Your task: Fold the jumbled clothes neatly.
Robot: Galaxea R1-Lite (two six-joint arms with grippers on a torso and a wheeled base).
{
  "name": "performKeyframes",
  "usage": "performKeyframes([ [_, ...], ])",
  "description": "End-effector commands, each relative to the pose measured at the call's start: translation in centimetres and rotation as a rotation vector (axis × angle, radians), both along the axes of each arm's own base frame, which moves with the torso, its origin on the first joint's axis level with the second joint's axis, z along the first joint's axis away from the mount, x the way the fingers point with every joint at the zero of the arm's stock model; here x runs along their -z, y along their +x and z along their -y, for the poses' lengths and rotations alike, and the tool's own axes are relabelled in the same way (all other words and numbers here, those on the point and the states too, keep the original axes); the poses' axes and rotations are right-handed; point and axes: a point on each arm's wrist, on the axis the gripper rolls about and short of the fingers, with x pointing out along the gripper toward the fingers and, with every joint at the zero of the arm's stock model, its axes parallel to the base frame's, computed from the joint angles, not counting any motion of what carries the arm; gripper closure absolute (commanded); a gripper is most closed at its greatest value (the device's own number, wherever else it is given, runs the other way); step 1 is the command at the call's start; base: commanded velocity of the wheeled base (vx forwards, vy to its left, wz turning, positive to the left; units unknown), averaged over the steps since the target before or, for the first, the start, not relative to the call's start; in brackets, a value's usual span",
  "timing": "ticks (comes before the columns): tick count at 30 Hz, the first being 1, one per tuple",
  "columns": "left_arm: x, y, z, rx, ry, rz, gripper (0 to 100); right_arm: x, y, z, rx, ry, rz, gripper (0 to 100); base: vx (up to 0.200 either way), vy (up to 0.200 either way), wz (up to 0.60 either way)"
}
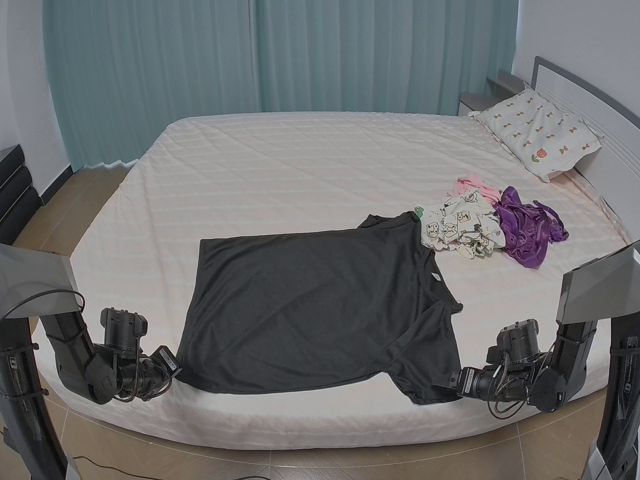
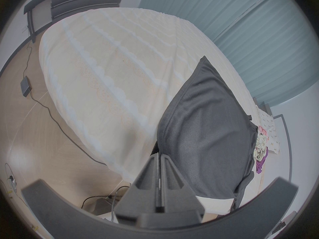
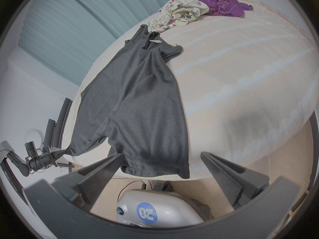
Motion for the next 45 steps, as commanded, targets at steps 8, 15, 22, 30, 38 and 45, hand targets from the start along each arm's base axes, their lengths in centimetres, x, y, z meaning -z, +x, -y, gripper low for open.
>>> performKeyframes([
  [8, 0.0, 0.0, 0.0, -0.001, 0.000, 0.001, 100, 0.7, 0.4, -0.7, -0.015, -0.016, -0.001, 0, 0.000, 0.000, 0.00],
  [15, 0.0, 0.0, 0.0, -0.001, 0.000, 0.001, 100, 0.9, 0.2, -0.8, -0.007, -0.050, -0.006, 100, 0.000, 0.000, 0.00],
  [22, -0.1, -0.1, 0.0, 0.000, 0.001, 0.002, 100, 0.2, -1.5, 0.3, 0.016, -0.070, -0.042, 100, 0.000, 0.000, 0.00],
  [30, -1.2, -1.5, 0.1, 0.014, 0.018, 0.015, 100, -1.8, -5.5, 1.2, 0.004, -0.080, -0.080, 100, 0.000, 0.000, 0.00],
  [38, -1.9, -2.1, 0.4, 0.055, 0.057, 0.024, 100, -2.6, -8.6, 0.9, -0.029, -0.117, -0.118, 100, 0.000, 0.000, 0.00],
  [45, -1.5, -3.0, 0.6, 0.080, 0.080, -0.024, 100, -2.9, -9.6, -0.1, 0.016, -0.134, -0.127, 100, 0.000, 0.000, 0.00],
])
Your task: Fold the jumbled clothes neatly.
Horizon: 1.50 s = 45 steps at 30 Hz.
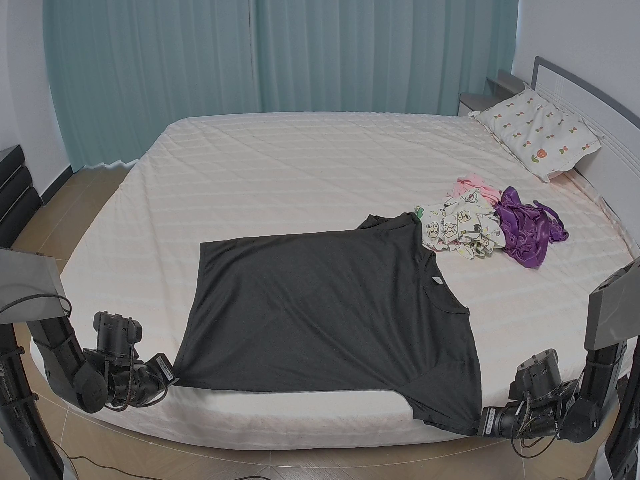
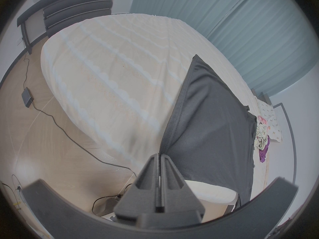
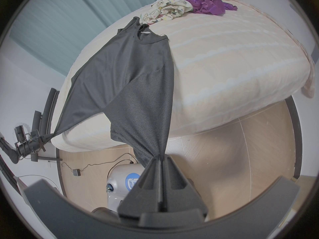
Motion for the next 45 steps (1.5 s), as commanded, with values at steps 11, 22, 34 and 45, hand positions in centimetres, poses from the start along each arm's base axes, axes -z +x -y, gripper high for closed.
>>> performKeyframes([
  [11, 0.9, -2.5, -0.2, 0.060, 0.071, -0.097, 100, -0.9, -1.5, -0.7, 0.010, -0.032, -0.009, 100, 0.000, 0.000, 0.00],
  [22, 1.3, -4.4, -0.6, 0.124, 0.130, -0.156, 100, -1.8, -2.6, -0.1, 0.010, -0.057, -0.055, 100, 0.000, 0.000, 0.00],
  [34, 1.6, -6.8, -0.7, 0.189, 0.163, -0.231, 100, -1.7, -3.1, 0.3, -0.030, -0.104, -0.096, 100, 0.000, 0.000, 0.00],
  [45, -0.8, -4.8, -0.7, 0.161, 0.153, -0.074, 100, -3.9, -1.2, 0.1, 0.004, -0.018, 0.080, 100, 0.000, 0.000, 0.00],
])
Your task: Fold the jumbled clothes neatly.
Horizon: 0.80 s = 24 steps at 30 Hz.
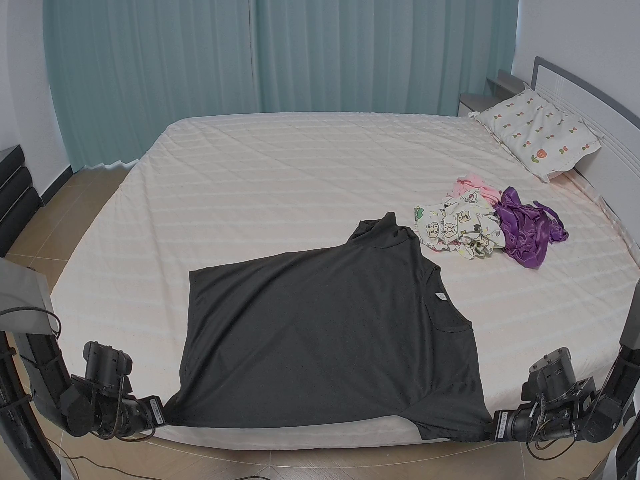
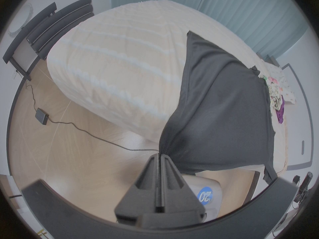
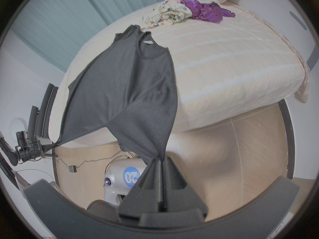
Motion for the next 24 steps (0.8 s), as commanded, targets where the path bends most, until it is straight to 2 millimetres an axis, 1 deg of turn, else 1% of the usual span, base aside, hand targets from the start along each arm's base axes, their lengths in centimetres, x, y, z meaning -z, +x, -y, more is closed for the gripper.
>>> performKeyframes([
  [1, -1.9, 1.3, 0.0, -0.014, -0.016, 0.107, 100, -1.5, 1.2, -0.1, 0.017, 0.043, 0.104, 100, 0.000, 0.000, 0.00],
  [3, -2.3, 1.9, 0.1, -0.016, -0.017, 0.119, 100, -2.0, 2.1, -0.3, 0.025, 0.059, 0.143, 100, 0.000, 0.000, 0.00],
  [4, -2.3, 2.0, 0.1, -0.014, -0.018, 0.119, 100, -2.1, 2.2, -0.4, 0.025, 0.062, 0.149, 100, 0.000, 0.000, 0.00],
  [5, -2.5, 2.7, 0.1, -0.015, -0.018, 0.113, 100, -2.6, 3.2, -0.4, 0.042, 0.072, 0.181, 100, 0.000, 0.000, 0.00],
  [10, -3.6, 5.3, 0.2, -0.045, -0.034, 0.103, 100, -2.9, 5.6, -0.7, 0.067, 0.089, 0.229, 100, 0.000, 0.000, 0.00],
  [12, -3.6, 5.5, 0.2, -0.047, -0.035, 0.098, 100, -3.0, 5.8, -0.7, 0.069, 0.089, 0.234, 100, 0.000, 0.000, 0.00],
  [13, -4.0, 6.6, 0.2, -0.051, -0.036, 0.084, 100, -3.3, 7.1, -0.8, 0.082, 0.100, 0.264, 100, 0.000, 0.000, 0.00],
  [14, -4.1, 6.7, 0.3, -0.052, -0.037, 0.084, 100, -3.3, 7.2, -0.8, 0.084, 0.100, 0.264, 100, 0.000, 0.000, 0.00],
  [15, -4.3, 7.1, 0.3, -0.052, -0.037, 0.082, 100, -3.5, 7.9, -0.8, 0.093, 0.101, 0.270, 100, 0.000, 0.000, 0.00],
  [16, -4.3, 7.2, 0.3, -0.052, -0.037, 0.084, 100, -3.5, 7.9, -0.8, 0.093, 0.101, 0.270, 100, 0.000, 0.000, 0.00],
  [17, -4.6, 7.8, 0.1, -0.061, -0.037, 0.095, 100, -3.8, 9.0, -0.8, 0.105, 0.105, 0.284, 100, 0.000, 0.000, 0.00],
  [18, -4.7, 8.0, -0.1, -0.067, -0.037, 0.098, 100, -4.0, 9.4, -0.9, 0.110, 0.104, 0.289, 100, 0.000, 0.000, 0.00],
  [24, -4.1, 9.0, -0.7, -0.092, -0.031, 0.094, 100, -4.9, 11.7, -0.5, 0.143, 0.106, 0.314, 100, 0.000, 0.000, 0.00],
])
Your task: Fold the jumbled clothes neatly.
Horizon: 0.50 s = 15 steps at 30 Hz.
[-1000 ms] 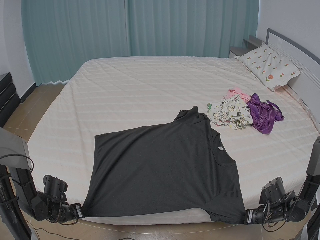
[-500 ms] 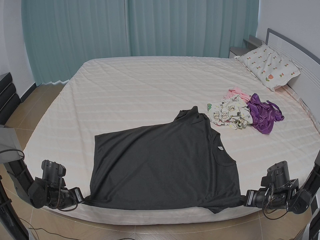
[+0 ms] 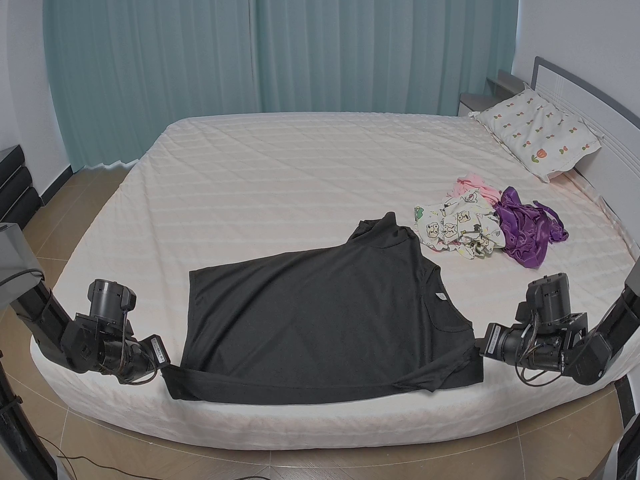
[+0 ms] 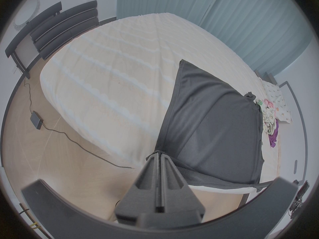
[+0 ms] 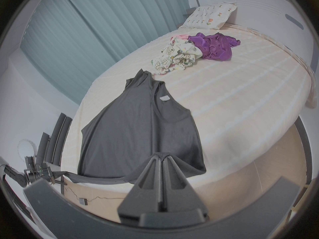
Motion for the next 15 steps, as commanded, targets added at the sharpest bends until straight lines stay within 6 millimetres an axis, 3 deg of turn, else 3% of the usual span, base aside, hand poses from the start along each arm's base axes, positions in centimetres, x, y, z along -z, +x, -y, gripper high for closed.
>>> performKeyframes([
  [1, 0.4, 1.5, -0.6, -0.023, 0.002, 0.005, 100, -0.4, 2.2, 0.4, 0.036, 0.005, 0.020, 100, 0.000, 0.000, 0.00],
  [15, 2.0, 6.6, -0.5, -0.067, -0.014, 0.018, 100, -0.3, 7.5, -0.4, 0.055, 0.019, 0.074, 100, 0.000, 0.000, 0.00],
])
